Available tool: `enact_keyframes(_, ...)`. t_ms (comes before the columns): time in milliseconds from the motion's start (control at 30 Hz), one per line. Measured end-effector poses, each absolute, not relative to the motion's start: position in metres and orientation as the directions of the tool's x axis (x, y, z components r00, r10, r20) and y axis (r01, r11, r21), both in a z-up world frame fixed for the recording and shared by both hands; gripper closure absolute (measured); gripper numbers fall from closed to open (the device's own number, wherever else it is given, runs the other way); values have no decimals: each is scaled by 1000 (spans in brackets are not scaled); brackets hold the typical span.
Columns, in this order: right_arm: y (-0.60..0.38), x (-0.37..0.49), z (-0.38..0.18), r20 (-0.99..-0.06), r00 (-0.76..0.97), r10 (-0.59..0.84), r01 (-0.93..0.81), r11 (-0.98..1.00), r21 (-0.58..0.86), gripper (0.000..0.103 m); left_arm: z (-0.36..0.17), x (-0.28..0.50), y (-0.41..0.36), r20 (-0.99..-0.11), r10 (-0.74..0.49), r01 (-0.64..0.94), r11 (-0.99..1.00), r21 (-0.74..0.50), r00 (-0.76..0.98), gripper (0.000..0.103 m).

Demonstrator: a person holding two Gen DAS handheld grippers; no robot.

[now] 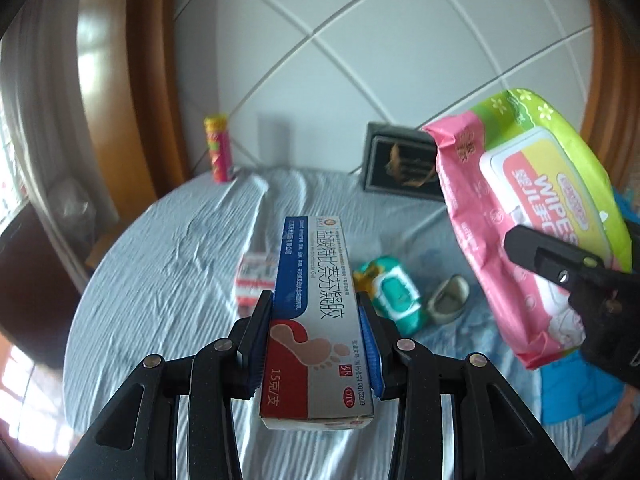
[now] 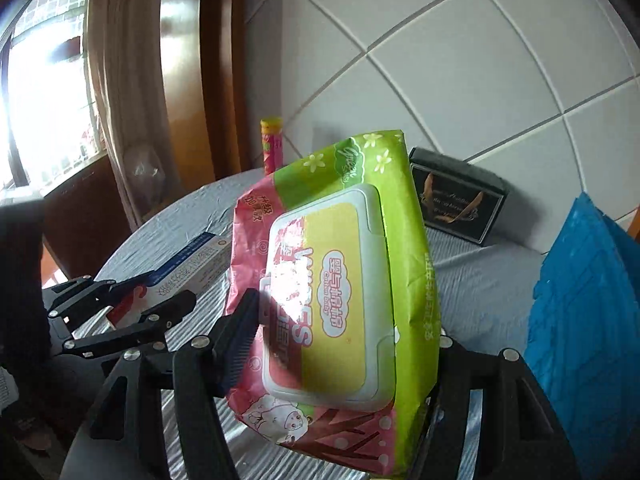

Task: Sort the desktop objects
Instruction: 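Carry the tube box and wipes pack over the blue crate and release both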

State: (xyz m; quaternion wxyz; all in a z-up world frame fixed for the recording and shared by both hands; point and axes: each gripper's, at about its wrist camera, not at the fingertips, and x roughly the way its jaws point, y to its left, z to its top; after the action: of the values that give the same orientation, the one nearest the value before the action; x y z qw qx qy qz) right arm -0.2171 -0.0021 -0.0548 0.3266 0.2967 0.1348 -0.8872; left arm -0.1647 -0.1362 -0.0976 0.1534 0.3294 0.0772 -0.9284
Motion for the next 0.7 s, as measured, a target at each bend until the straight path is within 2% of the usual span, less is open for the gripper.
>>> enact_keyframes(267, 81, -201, 30, -507, -773, -382, 488, -868, -90, 42, -35, -186, -71, -534, -103, 154, -987, -50, -839, 65)
enact_keyframes(433, 168, -190, 68, -445, -862, -242, 323, -939, -116, 42, 8, -208, 9, -468, 27, 2, -998, -61, -884, 65)
enact_keyframes(700, 323, -193, 77, -439, -897, -50, 118, -985, -128, 42, 39, -247, 168, -455, 199, -193, -979, -61, -868, 65)
